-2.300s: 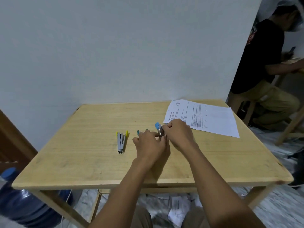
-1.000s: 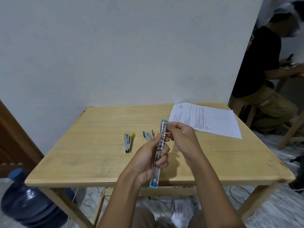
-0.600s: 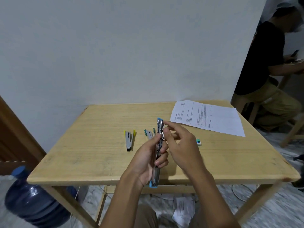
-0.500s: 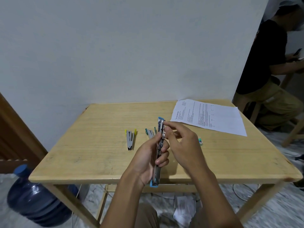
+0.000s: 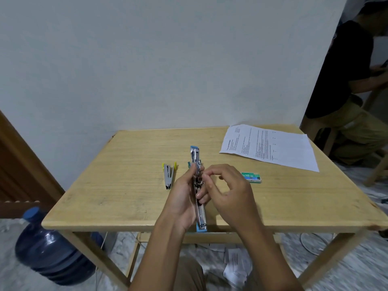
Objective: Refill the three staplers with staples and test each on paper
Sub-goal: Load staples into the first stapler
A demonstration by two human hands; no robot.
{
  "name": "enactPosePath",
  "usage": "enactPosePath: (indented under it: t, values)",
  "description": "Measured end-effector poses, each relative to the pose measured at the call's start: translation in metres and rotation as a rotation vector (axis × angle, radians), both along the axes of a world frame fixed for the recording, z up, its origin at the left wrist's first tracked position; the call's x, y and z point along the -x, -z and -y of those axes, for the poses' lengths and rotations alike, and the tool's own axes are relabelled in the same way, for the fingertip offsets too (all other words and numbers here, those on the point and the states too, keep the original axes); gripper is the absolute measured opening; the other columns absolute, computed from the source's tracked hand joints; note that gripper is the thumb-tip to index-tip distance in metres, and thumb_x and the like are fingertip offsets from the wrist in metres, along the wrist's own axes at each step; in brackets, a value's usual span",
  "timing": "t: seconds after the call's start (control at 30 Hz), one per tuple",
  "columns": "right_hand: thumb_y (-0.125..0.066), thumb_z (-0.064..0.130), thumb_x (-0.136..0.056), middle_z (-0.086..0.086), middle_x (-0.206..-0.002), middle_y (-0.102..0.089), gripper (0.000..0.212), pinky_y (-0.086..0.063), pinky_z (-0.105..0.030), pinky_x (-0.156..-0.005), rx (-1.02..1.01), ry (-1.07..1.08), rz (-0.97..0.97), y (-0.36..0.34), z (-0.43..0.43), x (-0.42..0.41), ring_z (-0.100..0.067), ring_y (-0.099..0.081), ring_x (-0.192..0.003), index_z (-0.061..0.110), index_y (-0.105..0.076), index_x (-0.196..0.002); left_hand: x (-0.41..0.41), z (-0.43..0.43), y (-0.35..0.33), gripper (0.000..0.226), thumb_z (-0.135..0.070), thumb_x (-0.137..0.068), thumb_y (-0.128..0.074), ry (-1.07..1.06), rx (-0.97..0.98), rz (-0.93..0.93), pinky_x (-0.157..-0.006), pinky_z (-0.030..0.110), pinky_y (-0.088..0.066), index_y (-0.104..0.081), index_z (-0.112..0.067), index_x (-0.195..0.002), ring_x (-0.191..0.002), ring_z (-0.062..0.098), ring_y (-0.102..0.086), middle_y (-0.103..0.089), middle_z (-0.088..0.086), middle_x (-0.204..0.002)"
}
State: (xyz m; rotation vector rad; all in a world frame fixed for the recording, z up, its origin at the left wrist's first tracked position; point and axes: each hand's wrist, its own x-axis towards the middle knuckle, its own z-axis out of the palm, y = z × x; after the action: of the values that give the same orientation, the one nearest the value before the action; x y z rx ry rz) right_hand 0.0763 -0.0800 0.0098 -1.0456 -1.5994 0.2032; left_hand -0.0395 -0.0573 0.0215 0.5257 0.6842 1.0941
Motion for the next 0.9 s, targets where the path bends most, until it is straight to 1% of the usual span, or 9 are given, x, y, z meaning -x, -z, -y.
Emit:
enactPosePath:
  t: [0.17, 0.3, 0.4, 0.5, 0.57, 0.63, 0.73, 0.8, 0.9]
  values:
    - [-0.076, 0.006, -0.082, 0.008, -0.09, -0.068, 0.012, -0.048, -0.022, -0.08, -0.093, 0.007, 0.024, 0.003, -0.001, -0.003, -0.009, -0.062, -0.087, 0.013, -0.072, -0.09, -0.002, 0.001, -0.001, 0.022, -0.032, -0.094, -0.055, -0.023, 0.035, 0.062, -0.035, 0.019, -0.03, -0.061, -0.011, -0.088, -0.038, 0.009, -0.035, -0.041, 0.001, -0.058]
    - [-0.077, 0.008, -0.082, 0.011, -0.094, -0.068, 0.019, -0.046, -0.015, -0.082, -0.061, -0.037, 0.041, 0.007, -0.003, -0.005, 0.0, -0.058, -0.088, 0.015, -0.075, -0.1, -0.001, -0.003, -0.001, 0.023, -0.03, -0.094, -0.056, -0.057, 0.072, 0.117, -0.041, 0.019, -0.037, -0.062, -0.009, -0.087, -0.044, 0.009, -0.044, -0.054, 0.001, -0.062]
    - [-0.079, 0.009, -0.078, 0.013, -0.093, -0.066, 0.016, -0.048, -0.016, -0.082, -0.08, -0.054, 0.052, 0.016, -0.003, -0.001, -0.003, -0.06, -0.089, 0.014, -0.077, -0.094, 0.001, -0.007, -0.002, 0.028, -0.032, -0.096, -0.053, -0.065, 0.083, 0.181, -0.05, 0.018, -0.041, -0.06, -0.011, -0.081, -0.054, 0.01, -0.042, -0.045, -0.001, -0.063]
    - [-0.07, 0.021, -0.084, 0.012, -0.092, -0.067, 0.014, -0.05, -0.022, -0.081, -0.065, -0.089, 0.001, 0.018, -0.001, -0.001, -0.008, -0.062, -0.091, 0.014, -0.077, -0.093, 0.002, -0.008, 0.001, 0.029, -0.035, -0.091, -0.058, -0.045, 0.073, 0.104, -0.055, 0.021, -0.037, -0.062, -0.012, -0.074, -0.058, 0.012, -0.04, -0.041, -0.001, -0.065]
    - [-0.063, 0.031, -0.089, 0.013, -0.093, -0.069, 0.021, -0.05, -0.026, -0.081, 0.013, -0.113, -0.048, 0.012, 0.001, -0.002, -0.009, -0.062, -0.093, 0.018, -0.076, -0.099, 0.002, -0.006, 0.004, 0.026, -0.036, -0.089, -0.061, -0.028, 0.074, 0.069, -0.053, 0.023, -0.035, -0.063, -0.011, -0.081, -0.053, 0.013, -0.042, -0.044, 0.0, -0.064]
    - [-0.056, 0.043, -0.093, 0.02, -0.097, -0.064, 0.027, -0.051, -0.031, -0.083, 0.112, -0.088, -0.095, 0.004, -0.001, -0.001, -0.01, -0.06, -0.099, 0.028, -0.073, -0.107, 0.0, -0.002, 0.004, 0.025, -0.036, -0.092, -0.057, -0.007, 0.05, 0.044, -0.045, 0.022, -0.03, -0.062, -0.012, -0.085, -0.044, 0.011, -0.039, -0.043, -0.002, -0.058]
    - [-0.045, 0.062, -0.092, 0.033, -0.108, -0.05, 0.04, -0.056, -0.042, -0.082, 0.248, -0.071, -0.137, -0.002, -0.01, 0.004, -0.013, -0.059, -0.106, 0.046, -0.06, -0.125, -0.005, 0.006, -0.002, 0.028, -0.037, -0.096, -0.051, 0.031, 0.008, -0.004, -0.042, 0.022, -0.024, -0.065, -0.015, -0.085, -0.04, 0.01, -0.036, -0.037, -0.004, -0.056]
    - [-0.038, 0.073, -0.089, 0.033, -0.11, -0.045, 0.048, -0.058, -0.048, -0.077, 0.293, -0.057, -0.122, -0.002, -0.016, 0.006, -0.019, -0.06, -0.105, 0.054, -0.048, -0.132, -0.007, 0.008, -0.004, 0.028, -0.037, -0.096, -0.053, 0.028, -0.011, -0.035, -0.04, 0.021, -0.025, -0.069, -0.014, -0.092, -0.04, 0.009, -0.036, -0.036, -0.002, -0.058]
    - [-0.033, 0.079, -0.086, 0.029, -0.109, -0.042, 0.052, -0.059, -0.048, -0.072, 0.344, -0.037, -0.109, -0.002, -0.018, 0.01, -0.019, -0.059, -0.105, 0.06, -0.042, -0.133, -0.007, 0.009, -0.004, 0.031, -0.038, -0.095, -0.057, 0.02, -0.035, -0.05, -0.039, 0.021, -0.027, -0.071, -0.012, -0.106, -0.046, 0.01, -0.038, -0.037, 0.002, -0.068]
